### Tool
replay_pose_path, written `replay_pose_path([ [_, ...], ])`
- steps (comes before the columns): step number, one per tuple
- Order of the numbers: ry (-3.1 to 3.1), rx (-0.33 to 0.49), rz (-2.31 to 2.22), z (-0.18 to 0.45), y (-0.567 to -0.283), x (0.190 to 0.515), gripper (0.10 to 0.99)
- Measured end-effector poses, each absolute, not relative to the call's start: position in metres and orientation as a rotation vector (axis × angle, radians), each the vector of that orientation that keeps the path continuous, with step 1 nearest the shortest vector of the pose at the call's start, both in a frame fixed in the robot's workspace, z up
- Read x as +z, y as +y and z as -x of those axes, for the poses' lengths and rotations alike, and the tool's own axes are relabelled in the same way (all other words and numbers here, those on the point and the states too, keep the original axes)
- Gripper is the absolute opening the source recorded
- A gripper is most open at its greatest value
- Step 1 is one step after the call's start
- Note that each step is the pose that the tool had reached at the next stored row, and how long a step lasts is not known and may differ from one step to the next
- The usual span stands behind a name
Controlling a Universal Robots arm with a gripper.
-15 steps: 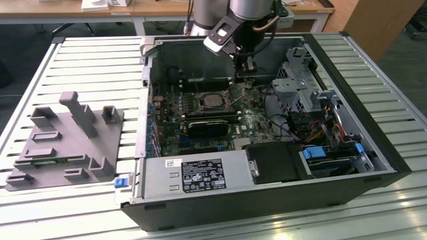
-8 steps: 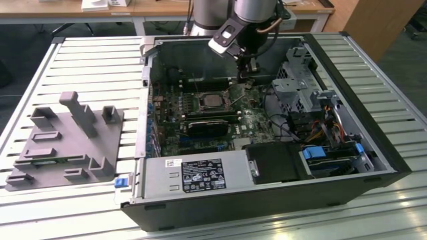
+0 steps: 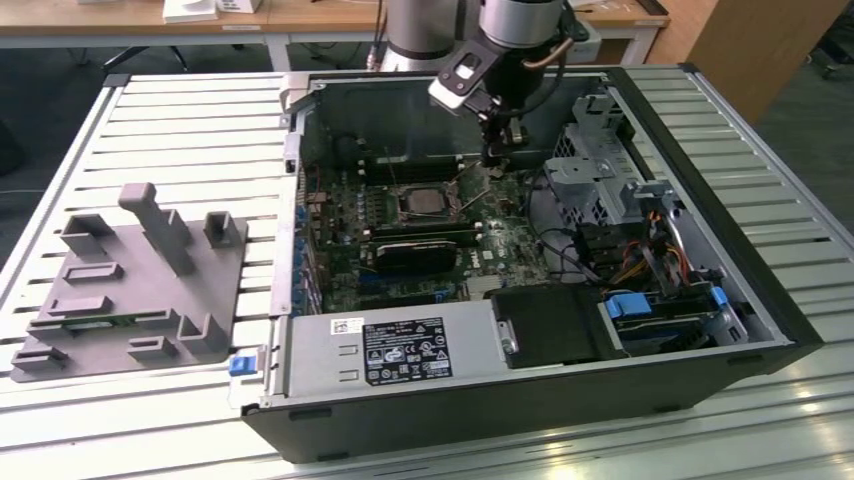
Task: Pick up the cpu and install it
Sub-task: 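Close the cpu cover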
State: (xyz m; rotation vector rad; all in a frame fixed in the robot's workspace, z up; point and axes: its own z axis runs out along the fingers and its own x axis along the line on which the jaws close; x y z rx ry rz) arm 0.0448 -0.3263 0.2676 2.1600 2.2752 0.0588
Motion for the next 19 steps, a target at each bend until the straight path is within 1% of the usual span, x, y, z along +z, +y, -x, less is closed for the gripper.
replay_pose_path([
  [19,2.279,0.051,-2.164,-0.065,-0.318,0.25,0.106],
])
